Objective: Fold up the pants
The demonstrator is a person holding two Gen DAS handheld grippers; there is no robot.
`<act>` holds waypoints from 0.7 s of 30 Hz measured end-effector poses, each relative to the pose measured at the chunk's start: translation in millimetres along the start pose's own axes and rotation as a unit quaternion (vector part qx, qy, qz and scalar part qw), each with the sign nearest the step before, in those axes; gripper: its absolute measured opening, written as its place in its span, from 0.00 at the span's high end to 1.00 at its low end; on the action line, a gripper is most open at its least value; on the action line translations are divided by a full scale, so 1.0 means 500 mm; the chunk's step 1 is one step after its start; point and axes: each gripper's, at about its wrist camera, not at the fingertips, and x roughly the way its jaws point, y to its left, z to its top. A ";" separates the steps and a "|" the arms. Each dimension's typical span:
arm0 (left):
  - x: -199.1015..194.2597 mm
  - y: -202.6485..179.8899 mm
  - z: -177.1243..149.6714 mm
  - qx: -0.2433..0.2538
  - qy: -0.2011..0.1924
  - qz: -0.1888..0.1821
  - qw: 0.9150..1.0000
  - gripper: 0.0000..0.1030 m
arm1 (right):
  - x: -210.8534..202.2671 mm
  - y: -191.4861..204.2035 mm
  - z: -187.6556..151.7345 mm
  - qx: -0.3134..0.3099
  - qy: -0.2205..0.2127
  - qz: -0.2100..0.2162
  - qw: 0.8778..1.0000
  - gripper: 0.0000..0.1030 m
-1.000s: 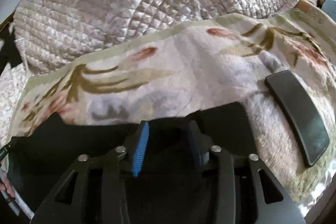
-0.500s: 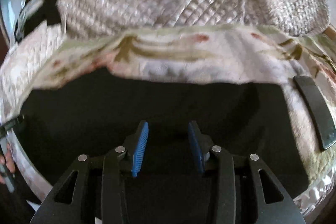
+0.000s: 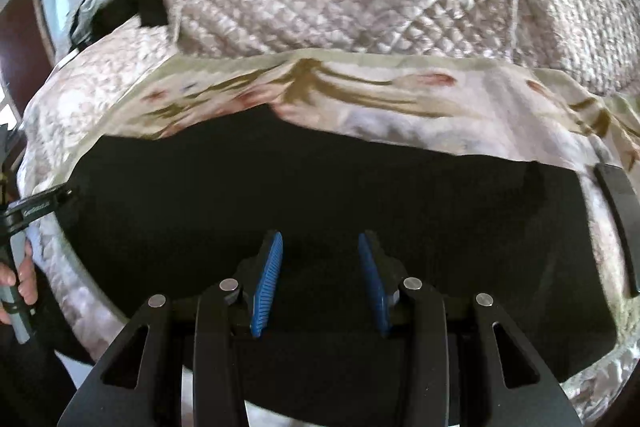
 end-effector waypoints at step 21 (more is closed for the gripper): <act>-0.007 -0.046 -0.042 0.032 0.020 -0.010 0.999 0.53 | -0.006 0.042 -0.041 -0.027 0.007 0.010 1.000 0.57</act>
